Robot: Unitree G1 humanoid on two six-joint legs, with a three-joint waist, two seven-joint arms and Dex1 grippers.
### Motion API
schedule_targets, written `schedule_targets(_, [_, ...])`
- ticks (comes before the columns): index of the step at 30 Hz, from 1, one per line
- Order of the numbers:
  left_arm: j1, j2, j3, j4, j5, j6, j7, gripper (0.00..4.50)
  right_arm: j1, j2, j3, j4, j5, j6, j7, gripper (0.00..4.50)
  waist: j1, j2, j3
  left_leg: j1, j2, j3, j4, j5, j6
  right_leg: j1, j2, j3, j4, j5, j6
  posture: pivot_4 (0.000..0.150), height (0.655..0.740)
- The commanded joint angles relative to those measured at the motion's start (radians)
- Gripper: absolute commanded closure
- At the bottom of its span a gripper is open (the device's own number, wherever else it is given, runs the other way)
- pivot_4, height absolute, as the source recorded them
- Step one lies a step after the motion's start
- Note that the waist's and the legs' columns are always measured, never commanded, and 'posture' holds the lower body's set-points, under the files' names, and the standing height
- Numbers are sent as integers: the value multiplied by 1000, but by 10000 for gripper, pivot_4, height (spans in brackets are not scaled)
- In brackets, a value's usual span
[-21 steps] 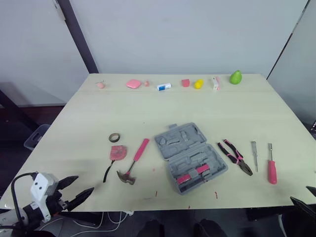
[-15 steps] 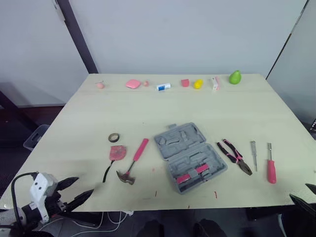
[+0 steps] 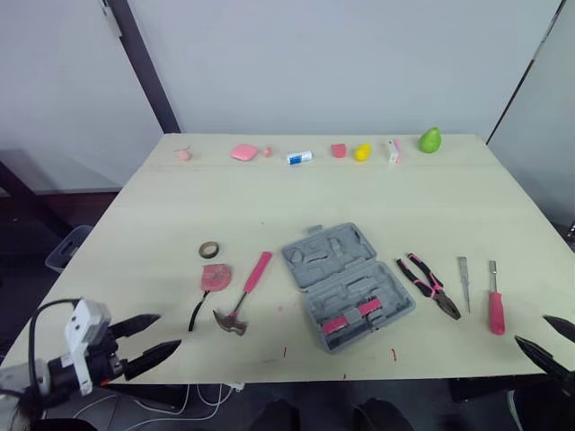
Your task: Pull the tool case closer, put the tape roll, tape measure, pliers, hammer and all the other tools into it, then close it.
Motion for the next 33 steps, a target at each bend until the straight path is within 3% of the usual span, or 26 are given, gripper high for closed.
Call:
schedule_targets(1, [-42, 29, -45, -94, 3, 17, 11, 362, -41, -40, 31, -115, -12, 74, -73, 0, 0, 0, 0, 0, 0, 0, 0, 0, 0, 0, 0, 0, 0, 0, 0, 1500, 7400])
schedule_targets(9, [-247, 41, -236, -196, 33, 93, 44, 362, -303, -105, 230, -189, -87, 288, -200, 0, -1, 0, 1, -1, -1, 3, 0, 0, 0, 0, 5, -1, 0, 1, 0, 1500, 7400])
schedule_targets(19, [-472, -5, -468, -85, 132, 88, 23, 362, -692, -73, 510, -7, -241, 377, -228, 0, -5, 0, 2, -5, -2, 2, 0, 0, 0, -5, 9, -1, 0, 3, 4, 1500, 7400])
schedule_targets(20, [-484, -8, -480, -71, 140, 86, 21, 5081, -725, -64, 533, 16, -258, 377, -229, 5152, -5, 0, 2, -5, -2, 2, 0, 0, 0, -5, 9, -2, 0, 3, 4, 1500, 7400])
schedule_targets(21, [-494, -10, -488, -60, 146, 84, 19, 6402, -748, -58, 548, 34, -270, 376, -230, 6614, -5, 0, 2, -6, -2, 1, 0, 0, 0, -6, 9, -2, 0, 3, 4, 1500, 7400])
schedule_targets(25, [-543, -33, -547, 31, 205, 39, 11, 25900, -881, -13, 656, 186, -358, 304, -197, 26281, -3, 0, 2, -17, -3, 0, 1, 0, 0, -15, 9, -3, 2, 3, 4, 1500, 7400])
schedule_targets(27, [-563, -46, -567, 63, 226, 23, 10, 33124, -919, 1, 686, 251, -392, 268, -188, 33524, -2, 0, 2, -17, -4, 0, 1, 0, 0, -15, 9, -3, 2, 3, 4, 1500, 7400])
schedule_targets(29, [-587, -65, -588, 87, 245, 15, 11, 43369, -957, 22, 717, 318, -421, 225, -169, 44152, -2, 0, 2, -18, -5, -1, 1, 0, 0, -15, 9, -4, 2, 3, 4, 1500, 7400])
schedule_targets(33, [-626, -94, -641, 103, 287, 29, 21, 44280, -1029, 65, 780, 442, -487, 166, -154, 44680, -4, 0, 2, -18, -5, -2, 1, 0, 0, -15, 8, -4, 2, 3, 4, 1500, 7400])
